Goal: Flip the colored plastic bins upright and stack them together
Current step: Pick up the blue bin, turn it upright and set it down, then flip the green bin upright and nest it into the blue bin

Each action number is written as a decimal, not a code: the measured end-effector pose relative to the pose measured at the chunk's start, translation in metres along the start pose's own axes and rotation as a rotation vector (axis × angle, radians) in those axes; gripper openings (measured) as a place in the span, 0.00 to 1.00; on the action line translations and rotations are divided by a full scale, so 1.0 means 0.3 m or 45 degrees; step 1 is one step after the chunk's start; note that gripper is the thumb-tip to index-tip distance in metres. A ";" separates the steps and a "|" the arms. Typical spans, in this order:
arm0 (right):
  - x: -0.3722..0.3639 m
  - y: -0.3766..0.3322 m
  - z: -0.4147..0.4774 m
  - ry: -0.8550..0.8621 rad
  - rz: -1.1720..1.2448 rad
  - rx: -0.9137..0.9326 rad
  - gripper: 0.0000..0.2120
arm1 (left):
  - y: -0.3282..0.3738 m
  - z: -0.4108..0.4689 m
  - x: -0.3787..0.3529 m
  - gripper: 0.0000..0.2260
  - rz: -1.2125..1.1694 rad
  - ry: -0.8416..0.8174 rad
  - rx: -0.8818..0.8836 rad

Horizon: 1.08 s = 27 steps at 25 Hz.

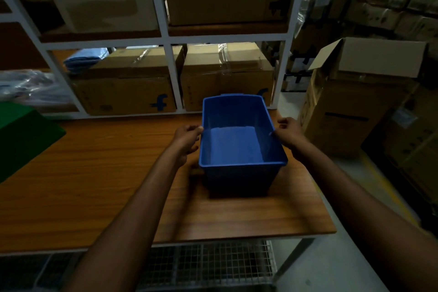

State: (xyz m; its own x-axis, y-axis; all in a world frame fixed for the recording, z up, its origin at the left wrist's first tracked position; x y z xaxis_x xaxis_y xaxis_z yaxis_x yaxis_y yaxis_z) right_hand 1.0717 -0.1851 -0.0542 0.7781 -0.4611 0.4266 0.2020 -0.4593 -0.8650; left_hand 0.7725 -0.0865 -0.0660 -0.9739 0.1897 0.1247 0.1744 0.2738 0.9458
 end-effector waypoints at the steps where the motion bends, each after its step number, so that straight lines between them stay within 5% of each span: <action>1: 0.019 -0.007 -0.023 0.114 -0.032 0.093 0.26 | 0.005 -0.021 0.024 0.16 -0.010 0.038 -0.049; 5: 0.020 -0.065 -0.229 0.354 -0.097 0.453 0.18 | 0.053 -0.167 0.112 0.16 -0.044 0.173 -0.329; 13: -0.187 -0.037 -0.735 0.215 -0.053 0.686 0.16 | -0.027 -0.535 0.244 0.17 0.201 0.120 -0.676; 27: -0.502 0.163 -1.249 -0.287 -0.206 0.810 0.19 | -0.425 -1.103 0.565 0.21 0.584 0.499 -0.614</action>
State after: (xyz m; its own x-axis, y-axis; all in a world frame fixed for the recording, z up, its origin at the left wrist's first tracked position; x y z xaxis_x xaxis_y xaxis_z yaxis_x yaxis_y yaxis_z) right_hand 0.7415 -0.4227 -0.0616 0.7993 -0.2237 0.5577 0.5820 0.0574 -0.8111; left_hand 0.5371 -0.4012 -0.0665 -0.8154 -0.1874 0.5478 0.5780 -0.2101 0.7885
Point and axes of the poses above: each hand's wrist, its own z-axis towards the middle knuckle, its own x-axis out of the back of the hand, y = z × x, the point moved 9 cm from there along z, towards the middle knuckle, and after that the axes turned 4 degrees about -x, right-handed, at the moved point
